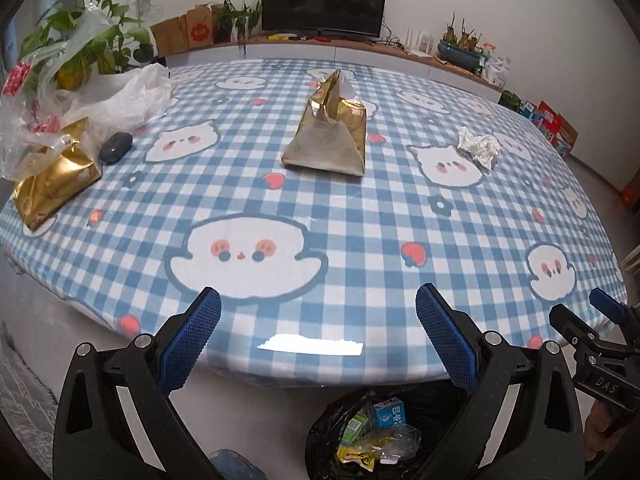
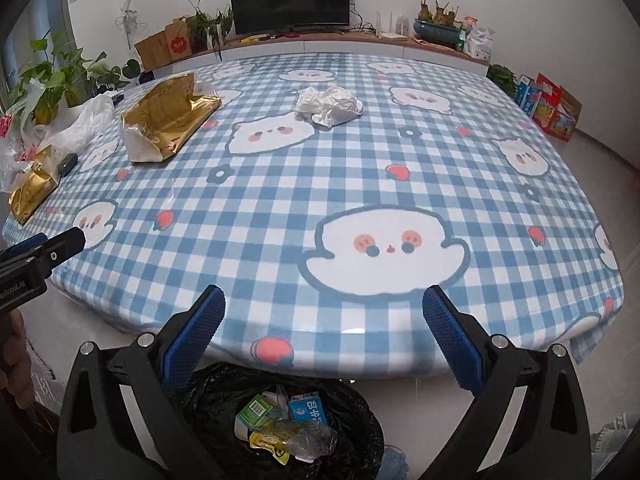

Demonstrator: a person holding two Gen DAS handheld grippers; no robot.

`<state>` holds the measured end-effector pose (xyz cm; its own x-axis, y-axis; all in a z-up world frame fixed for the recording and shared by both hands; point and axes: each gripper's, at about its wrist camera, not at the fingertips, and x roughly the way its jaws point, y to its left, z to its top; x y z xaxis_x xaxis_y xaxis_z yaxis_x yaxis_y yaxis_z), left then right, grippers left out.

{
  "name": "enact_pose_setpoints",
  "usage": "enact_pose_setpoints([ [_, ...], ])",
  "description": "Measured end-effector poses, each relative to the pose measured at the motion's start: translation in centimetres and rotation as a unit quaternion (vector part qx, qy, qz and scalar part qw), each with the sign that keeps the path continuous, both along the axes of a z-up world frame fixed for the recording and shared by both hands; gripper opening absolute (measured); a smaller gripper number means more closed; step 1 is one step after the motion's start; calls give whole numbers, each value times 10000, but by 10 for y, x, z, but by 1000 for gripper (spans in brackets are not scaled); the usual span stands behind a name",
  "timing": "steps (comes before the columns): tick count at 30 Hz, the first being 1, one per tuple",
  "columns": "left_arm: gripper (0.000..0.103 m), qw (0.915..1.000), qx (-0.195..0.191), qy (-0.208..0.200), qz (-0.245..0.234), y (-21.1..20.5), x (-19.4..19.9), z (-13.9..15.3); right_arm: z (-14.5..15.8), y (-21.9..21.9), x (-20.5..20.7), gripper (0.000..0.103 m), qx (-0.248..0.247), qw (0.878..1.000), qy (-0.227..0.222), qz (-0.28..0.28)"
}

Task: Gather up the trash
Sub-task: 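Move both tools back up toward the table items, then grasp the gold foil bag with the left tool while the right tool grasps the crumpled tissue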

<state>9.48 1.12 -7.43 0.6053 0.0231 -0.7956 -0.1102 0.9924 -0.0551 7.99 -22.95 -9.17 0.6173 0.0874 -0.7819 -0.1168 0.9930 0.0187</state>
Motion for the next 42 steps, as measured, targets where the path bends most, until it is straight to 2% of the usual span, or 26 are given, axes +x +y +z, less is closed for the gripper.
enact_pose_setpoints([
  [16,96,9999,45,-99,-82,-1,65,11,25,7,81,95,-16,9995,-315,20],
  [33,93,9998,-93,98,113,16,169,5,28,12,186,95,24,9996,-221,-172],
  [38,92,9996,-63,227,131,12,195,-4,20,15,215,88,-11,9999,-86,-144],
  [42,86,9993,18,359,134,10,211,-14,15,21,230,83,-103,9999,-56,-72],
])
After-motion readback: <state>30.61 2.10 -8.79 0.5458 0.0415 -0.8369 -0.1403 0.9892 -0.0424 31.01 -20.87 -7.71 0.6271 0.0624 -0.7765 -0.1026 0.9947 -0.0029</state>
